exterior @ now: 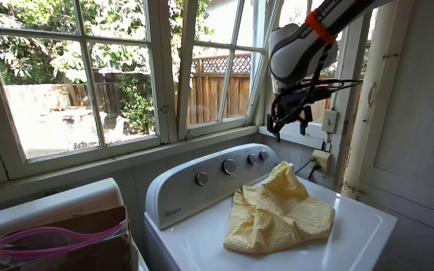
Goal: Unfold the yellow towel.
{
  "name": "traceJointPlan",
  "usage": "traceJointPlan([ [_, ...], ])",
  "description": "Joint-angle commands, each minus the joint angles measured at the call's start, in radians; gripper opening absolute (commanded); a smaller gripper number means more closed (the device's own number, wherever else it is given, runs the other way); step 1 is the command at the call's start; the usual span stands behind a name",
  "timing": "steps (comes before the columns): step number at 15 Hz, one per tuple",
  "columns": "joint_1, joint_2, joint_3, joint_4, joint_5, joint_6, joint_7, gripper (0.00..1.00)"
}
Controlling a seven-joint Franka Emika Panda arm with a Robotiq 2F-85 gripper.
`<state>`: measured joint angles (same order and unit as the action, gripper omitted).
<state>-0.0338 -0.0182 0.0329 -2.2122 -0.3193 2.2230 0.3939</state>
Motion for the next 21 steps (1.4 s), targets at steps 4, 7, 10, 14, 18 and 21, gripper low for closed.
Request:
traceJointPlan([
  [4, 0.054, 0.069, 0.008, -0.043, 0.001, 0.187, 0.025, 1.00],
  [7, 0.083, 0.089, 0.023, -0.090, -0.001, 0.311, -0.020, 1.00],
  [10, 0.120, 0.123, 0.046, -0.131, -0.005, 0.396, -0.070, 1.00],
  [14, 0.180, 0.181, 0.077, -0.165, -0.035, 0.476, -0.129, 1.00],
  [18, 0.199, 0.175, 0.067, -0.152, -0.009, 0.432, -0.126, 1.00],
  [21, 0.195, 0.172, 0.057, -0.146, -0.010, 0.432, -0.126, 1.00],
])
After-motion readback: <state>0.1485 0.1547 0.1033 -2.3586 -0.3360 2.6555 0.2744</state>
